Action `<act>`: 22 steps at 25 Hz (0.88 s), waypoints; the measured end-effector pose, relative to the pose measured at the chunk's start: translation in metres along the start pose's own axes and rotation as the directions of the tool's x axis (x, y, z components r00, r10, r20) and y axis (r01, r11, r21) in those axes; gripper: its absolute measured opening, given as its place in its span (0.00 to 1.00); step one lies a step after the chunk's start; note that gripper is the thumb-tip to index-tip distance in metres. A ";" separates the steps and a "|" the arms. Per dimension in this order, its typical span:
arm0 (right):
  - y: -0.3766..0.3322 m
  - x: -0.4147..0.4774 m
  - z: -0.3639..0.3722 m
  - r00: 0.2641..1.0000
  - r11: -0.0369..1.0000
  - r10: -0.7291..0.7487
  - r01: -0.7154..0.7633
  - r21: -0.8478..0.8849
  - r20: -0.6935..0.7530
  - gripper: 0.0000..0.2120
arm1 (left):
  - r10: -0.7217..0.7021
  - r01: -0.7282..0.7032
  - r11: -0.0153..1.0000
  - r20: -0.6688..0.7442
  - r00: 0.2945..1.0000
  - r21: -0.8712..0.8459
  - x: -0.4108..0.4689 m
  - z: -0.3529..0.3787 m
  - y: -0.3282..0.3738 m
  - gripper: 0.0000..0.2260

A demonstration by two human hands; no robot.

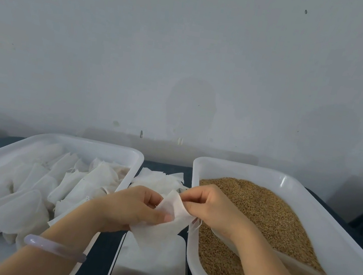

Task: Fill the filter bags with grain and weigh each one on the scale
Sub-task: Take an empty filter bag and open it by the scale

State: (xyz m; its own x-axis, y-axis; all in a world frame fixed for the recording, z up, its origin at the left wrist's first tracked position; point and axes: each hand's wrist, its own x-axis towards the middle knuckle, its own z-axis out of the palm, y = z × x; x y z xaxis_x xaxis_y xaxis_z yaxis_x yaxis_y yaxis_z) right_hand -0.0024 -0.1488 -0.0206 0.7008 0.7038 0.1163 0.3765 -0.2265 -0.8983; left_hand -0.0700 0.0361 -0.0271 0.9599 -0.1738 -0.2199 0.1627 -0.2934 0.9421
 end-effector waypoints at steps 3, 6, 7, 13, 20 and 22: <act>0.001 -0.001 -0.002 0.998 0.999 -0.029 0.027 0.032 0.058 0.14 | -0.007 0.007 1.000 0.078 0.997 -0.010 -0.003 -0.004 0.001 0.03; 0.004 0.000 -0.001 0.982 0.998 -0.064 0.058 0.036 0.175 0.15 | -0.015 0.013 1.000 0.137 0.990 0.012 -0.009 -0.007 0.004 0.03; 0.004 0.000 0.000 0.975 0.997 -0.082 0.081 0.016 0.208 0.13 | 0.005 -0.006 1.000 0.149 0.989 0.008 -0.010 -0.008 0.005 0.07; 0.003 0.002 0.004 0.933 0.978 -0.147 0.186 -0.091 0.330 0.15 | -0.042 0.051 0.999 0.366 0.930 -0.015 -0.005 -0.002 0.011 0.32; 0.002 0.000 0.005 0.921 0.970 -0.223 0.243 -0.024 0.319 0.14 | -0.110 0.095 0.994 0.361 0.926 0.061 -0.009 0.005 0.016 0.13; 0.004 0.001 0.004 0.926 0.975 -0.211 0.223 -0.004 0.313 0.14 | -0.141 0.101 0.986 0.347 0.927 0.133 -0.010 0.005 0.016 0.10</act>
State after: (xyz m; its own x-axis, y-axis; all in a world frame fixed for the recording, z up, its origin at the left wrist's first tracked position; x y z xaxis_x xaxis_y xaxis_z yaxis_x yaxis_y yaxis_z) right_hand -0.0029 -0.1465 -0.0260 0.3803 0.9101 0.1645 0.5257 -0.0663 -0.8481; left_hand -0.0780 0.0284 -0.0109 0.7875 -0.4463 -0.4250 0.2265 -0.4317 0.8731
